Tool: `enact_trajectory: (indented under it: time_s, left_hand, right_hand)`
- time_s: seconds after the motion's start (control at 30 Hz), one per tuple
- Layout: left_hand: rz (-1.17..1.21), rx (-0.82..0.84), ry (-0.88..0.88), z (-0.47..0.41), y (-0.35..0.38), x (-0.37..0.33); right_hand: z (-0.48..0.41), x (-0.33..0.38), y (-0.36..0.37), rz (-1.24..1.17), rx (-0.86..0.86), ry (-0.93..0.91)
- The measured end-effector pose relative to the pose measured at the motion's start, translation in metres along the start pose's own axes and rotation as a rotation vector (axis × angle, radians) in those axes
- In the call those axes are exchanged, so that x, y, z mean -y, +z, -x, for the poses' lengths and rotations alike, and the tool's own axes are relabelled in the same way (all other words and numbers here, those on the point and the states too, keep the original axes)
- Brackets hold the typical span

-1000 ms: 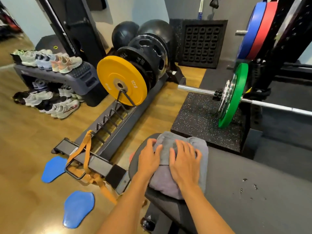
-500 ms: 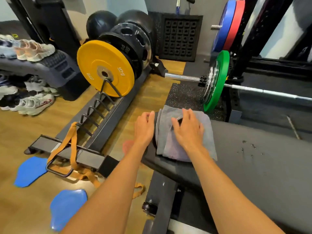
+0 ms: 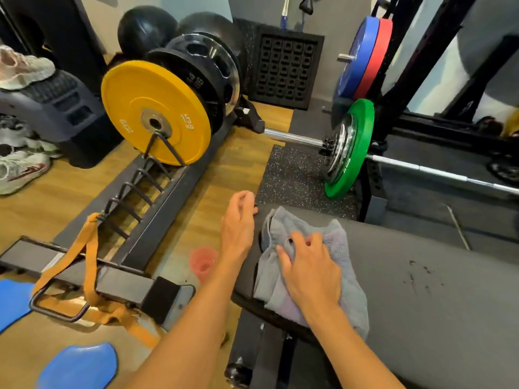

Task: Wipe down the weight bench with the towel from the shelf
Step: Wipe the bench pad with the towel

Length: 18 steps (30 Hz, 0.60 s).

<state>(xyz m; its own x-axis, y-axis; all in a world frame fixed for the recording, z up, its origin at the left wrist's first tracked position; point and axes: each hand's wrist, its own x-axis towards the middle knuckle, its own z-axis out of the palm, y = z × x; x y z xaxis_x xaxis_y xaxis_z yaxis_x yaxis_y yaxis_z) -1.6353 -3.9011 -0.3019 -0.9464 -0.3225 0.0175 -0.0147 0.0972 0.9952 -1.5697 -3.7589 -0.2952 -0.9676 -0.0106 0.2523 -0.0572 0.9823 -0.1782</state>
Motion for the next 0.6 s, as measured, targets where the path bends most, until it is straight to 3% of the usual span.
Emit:
enact_trajectory:
  time_s: [0.1,0.27,0.4,0.6]
  left_hand:
    - [0.169,-0.069,-0.050,-0.019,0.005,0.014]
    - [-0.014,-0.089,0.071,-0.014,0.004,0.016]
    - [-0.111,-0.021,0.070,-0.006,-0.002,0.011]
    - [0.075,0.115,-0.173,-0.022,0.004,-0.003]
  right_hand:
    - [-0.069,0.010,0.026,-0.038,-0.031,0.021]
    - [-0.120,0.025,0.041,-0.054,-0.007,0.027]
    - [-0.054,0.033,0.017,-0.115,0.032,-0.006]
    - [0.069,0.040,-0.011,-0.073,-0.036,-0.031]
